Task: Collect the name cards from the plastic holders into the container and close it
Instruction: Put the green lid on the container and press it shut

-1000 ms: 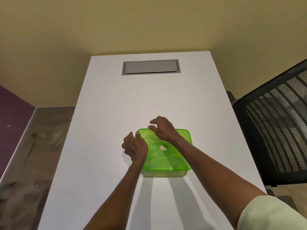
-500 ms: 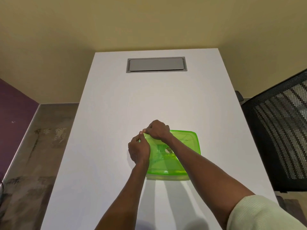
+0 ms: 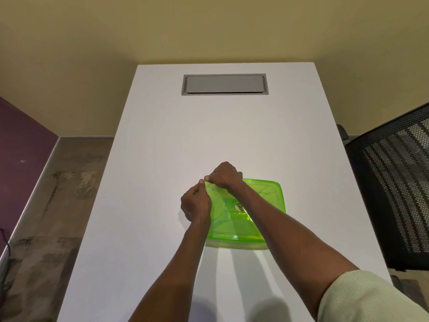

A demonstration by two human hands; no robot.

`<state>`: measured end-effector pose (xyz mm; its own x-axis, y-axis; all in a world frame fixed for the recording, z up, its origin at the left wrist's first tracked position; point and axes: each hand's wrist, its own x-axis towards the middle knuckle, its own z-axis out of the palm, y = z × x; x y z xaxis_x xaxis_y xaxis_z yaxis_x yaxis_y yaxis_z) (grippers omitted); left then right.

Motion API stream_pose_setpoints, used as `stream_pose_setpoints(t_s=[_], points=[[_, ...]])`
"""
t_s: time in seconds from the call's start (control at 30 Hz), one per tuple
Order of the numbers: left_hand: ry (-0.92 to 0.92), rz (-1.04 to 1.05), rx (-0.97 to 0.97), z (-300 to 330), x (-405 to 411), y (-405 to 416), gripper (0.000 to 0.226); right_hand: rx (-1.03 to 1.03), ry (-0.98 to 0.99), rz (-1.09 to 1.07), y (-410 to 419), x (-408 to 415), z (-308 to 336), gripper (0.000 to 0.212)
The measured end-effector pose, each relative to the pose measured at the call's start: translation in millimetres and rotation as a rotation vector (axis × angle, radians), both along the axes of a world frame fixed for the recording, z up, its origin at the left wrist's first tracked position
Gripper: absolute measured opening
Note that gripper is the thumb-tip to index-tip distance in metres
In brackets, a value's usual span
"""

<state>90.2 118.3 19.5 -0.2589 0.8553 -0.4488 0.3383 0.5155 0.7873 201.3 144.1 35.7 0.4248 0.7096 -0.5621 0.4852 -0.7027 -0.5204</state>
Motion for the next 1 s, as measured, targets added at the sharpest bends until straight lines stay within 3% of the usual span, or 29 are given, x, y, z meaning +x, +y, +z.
stream_pose_setpoints(t_s=[0.5, 1.0], points=[[-0.04, 0.033, 0.003, -1.2, -1.0, 1.6, 0.036, -0.046, 0.015, -0.039, 5.9, 1.1, -3.8, 0.037], [-0.079, 0.053, -0.015, -1.6, -0.3, 1.8, 0.033, -0.009, -0.12, -0.029, 0.6, -8.2, -1.8, 0.042]])
